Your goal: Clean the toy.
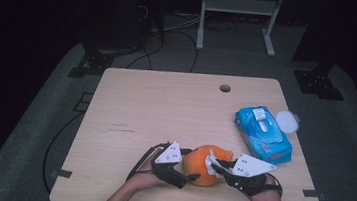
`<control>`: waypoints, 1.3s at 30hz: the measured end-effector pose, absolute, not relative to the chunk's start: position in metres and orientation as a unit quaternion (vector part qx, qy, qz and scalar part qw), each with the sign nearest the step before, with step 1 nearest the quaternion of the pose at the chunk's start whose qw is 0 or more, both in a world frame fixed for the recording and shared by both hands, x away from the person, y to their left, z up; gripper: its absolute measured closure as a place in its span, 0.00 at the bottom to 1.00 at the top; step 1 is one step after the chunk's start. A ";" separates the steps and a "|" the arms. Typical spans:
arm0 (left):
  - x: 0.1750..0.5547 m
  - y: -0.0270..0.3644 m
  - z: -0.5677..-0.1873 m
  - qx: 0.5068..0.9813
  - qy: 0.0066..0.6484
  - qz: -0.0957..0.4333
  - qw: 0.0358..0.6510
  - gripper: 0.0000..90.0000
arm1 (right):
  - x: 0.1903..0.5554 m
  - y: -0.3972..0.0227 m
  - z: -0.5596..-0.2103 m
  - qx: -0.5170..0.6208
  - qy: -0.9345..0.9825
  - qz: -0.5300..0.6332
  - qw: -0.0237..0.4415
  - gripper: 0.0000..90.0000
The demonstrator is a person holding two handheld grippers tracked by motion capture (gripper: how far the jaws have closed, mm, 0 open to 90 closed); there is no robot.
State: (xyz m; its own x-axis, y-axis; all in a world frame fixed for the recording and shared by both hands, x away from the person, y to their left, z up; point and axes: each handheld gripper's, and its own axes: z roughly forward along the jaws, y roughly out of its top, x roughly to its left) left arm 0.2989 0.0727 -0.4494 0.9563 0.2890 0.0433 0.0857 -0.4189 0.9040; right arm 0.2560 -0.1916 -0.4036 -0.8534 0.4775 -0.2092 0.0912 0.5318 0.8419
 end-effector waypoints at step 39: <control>0.289 0.069 -0.417 0.824 0.104 0.126 0.542 0.42 | 0.267 -0.209 -0.401 0.220 0.816 0.498 0.193 0.88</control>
